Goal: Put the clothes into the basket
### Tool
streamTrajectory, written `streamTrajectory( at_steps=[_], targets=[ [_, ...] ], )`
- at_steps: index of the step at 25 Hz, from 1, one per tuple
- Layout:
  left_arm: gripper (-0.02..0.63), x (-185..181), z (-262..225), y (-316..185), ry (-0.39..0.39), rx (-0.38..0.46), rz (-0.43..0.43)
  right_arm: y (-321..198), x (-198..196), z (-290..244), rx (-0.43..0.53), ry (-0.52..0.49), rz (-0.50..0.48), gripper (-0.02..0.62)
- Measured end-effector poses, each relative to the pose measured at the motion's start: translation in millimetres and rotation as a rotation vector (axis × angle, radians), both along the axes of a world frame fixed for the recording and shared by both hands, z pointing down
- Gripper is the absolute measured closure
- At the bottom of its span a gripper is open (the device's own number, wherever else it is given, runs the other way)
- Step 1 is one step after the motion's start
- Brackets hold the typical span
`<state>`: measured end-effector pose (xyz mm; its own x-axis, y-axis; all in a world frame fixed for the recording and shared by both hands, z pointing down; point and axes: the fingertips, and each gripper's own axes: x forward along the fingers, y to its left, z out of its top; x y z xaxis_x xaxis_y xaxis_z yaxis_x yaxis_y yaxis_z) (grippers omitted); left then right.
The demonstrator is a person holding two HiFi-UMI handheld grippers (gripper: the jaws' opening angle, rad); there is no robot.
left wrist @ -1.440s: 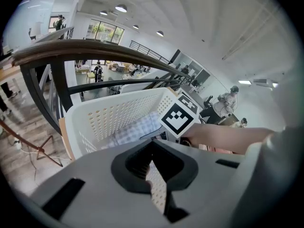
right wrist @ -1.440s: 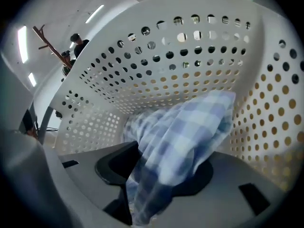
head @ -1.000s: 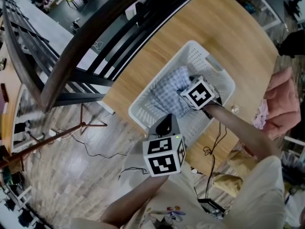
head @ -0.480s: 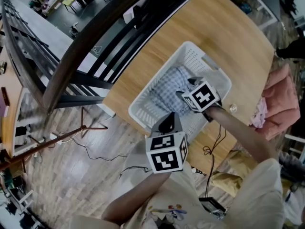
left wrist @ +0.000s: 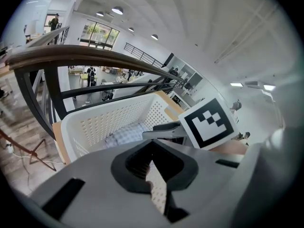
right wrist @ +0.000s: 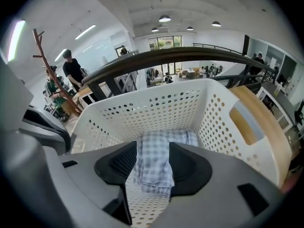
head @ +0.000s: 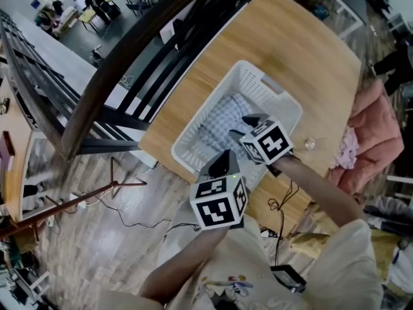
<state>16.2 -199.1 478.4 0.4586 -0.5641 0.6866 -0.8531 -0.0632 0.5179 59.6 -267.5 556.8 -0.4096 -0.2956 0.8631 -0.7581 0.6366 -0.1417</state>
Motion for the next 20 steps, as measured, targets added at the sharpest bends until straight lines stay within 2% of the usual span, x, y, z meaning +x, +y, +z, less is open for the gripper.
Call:
streamTrajectory(
  at_steps=[5, 7, 15, 20],
  targets=[
    [0.604, -1, -4, 2, -0.001, 0.009, 0.009, 15, -6, -21, 0.059, -0.049, 0.058, 0.482],
    [0.604, -1, -6, 2, -0.002, 0.017, 0.014, 20, -6, -29, 0.080, -0.072, 0.091, 0.509],
    [0.604, -1, -7, 15, -0.008, 0.030, 0.060, 37, -4, -59, 0.185, -0.203, 0.275, 0.552],
    [0.604, -7, -11, 21, -0.024, 0.060, 0.086, 50, -9, -77, 0.252, -0.246, 0.352, 0.568]
  ],
)
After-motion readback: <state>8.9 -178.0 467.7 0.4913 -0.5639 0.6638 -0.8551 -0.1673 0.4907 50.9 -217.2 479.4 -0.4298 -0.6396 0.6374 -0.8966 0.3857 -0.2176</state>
